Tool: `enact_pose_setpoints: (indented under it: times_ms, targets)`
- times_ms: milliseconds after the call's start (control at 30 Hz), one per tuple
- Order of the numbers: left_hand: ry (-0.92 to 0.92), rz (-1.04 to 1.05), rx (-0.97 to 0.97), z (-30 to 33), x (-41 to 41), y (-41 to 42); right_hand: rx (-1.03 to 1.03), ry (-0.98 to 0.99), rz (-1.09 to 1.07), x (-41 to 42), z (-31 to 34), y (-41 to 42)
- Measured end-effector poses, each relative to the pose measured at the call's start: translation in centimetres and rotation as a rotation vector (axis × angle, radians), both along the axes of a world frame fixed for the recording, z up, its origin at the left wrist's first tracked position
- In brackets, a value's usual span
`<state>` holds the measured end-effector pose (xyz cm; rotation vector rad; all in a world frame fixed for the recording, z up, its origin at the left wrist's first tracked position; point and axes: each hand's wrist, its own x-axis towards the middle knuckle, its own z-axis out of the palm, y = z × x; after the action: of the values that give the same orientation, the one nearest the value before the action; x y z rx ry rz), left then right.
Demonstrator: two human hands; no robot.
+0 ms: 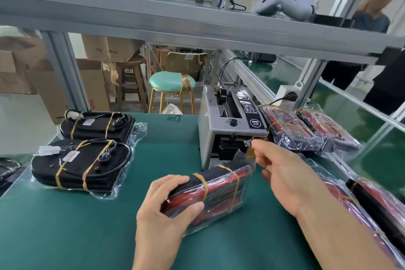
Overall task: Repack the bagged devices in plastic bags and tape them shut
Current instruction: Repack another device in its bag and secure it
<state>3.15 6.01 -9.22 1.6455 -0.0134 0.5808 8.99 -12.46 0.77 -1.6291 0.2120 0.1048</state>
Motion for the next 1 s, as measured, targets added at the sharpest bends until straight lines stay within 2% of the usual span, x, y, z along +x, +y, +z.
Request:
enact_pose_setpoints:
  times_ms: [200,400,533,667,1000]
  targets:
    - [0.069,0.009,-0.01,0.2,-0.2,-1.1,0.059,-0.145,0.179,-2.9,-0.1,1.9]
    - [0.039,-0.053,-0.029,0.4,-1.2,-0.7,-0.02,-0.173,0.165,-3.7,-1.9,4.7]
    - [0.038,-0.027,-0.071,-0.2,-1.3,-0.9,-0.182,-0.213,0.091,-4.1,-2.3,5.7]
    - [-0.003,0.005,-0.033,-0.1,-1.3,-1.2,-0.335,-0.244,0.067,-3.9,-3.0,5.8]
    - [-0.014,0.034,0.005,-0.3,-1.3,-1.4,-0.351,-0.224,0.103,-4.4,-3.1,5.8]
